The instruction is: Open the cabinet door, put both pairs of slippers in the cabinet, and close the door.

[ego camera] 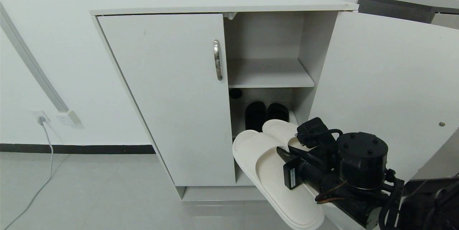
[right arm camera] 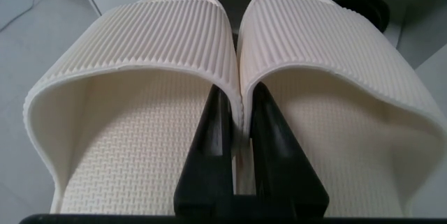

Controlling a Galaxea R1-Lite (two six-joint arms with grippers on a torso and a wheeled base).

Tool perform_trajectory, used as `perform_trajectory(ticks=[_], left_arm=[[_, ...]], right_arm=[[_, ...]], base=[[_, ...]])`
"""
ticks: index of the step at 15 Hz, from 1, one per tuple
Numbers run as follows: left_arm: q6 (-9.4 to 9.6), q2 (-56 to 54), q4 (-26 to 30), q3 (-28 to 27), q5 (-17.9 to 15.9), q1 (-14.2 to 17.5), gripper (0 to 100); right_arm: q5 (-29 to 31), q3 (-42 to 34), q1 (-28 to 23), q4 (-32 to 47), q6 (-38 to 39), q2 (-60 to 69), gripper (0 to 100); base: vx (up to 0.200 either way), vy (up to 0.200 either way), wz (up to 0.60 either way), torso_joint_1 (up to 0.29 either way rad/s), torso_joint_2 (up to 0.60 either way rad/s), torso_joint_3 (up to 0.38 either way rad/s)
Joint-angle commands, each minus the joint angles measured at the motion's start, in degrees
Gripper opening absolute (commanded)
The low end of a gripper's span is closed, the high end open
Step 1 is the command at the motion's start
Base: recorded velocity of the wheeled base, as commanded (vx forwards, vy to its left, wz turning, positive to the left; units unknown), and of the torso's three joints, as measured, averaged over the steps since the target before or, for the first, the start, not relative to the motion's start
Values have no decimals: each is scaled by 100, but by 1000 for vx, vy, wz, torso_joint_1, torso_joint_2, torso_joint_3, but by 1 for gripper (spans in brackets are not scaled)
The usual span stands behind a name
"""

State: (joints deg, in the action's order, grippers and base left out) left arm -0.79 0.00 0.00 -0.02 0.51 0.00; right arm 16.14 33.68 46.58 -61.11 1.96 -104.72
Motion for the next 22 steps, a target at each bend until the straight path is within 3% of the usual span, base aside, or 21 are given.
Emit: perform_trajectory(ticks=[1,4,6,11,13,18,22], left_arm=[[0,0,0,-6,2,0,0],[-9,0,0,2,2,0,0],[0,0,0,2,2,0,0],[9,0,0,2,2,0,0],[18,0,0,2,2,0,0],[18,9,0,2,2,0,0],[9,0,0,2,2,0,0]], right_arm=[[3,-2,0,-24,-3,-40,0],[179,68,9,-182,-161,-181,0],[1014,613,88,108,-170,-418,0],[2824,2529,369,2323,516,-515,0],[3281,3311,387,3061,727,-515,0],[3387,4120,484,3782,727,-304,0],[3387,4349,466,3931,727,-295,0]], base=[[0,0,0,0,0,0],[0,0,0,0,0,0],[0,0,0,0,0,0],[0,0,0,0,0,0],[0,0,0,0,0,0],[0,0,0,0,0,0],[0,0,0,0,0,0]])
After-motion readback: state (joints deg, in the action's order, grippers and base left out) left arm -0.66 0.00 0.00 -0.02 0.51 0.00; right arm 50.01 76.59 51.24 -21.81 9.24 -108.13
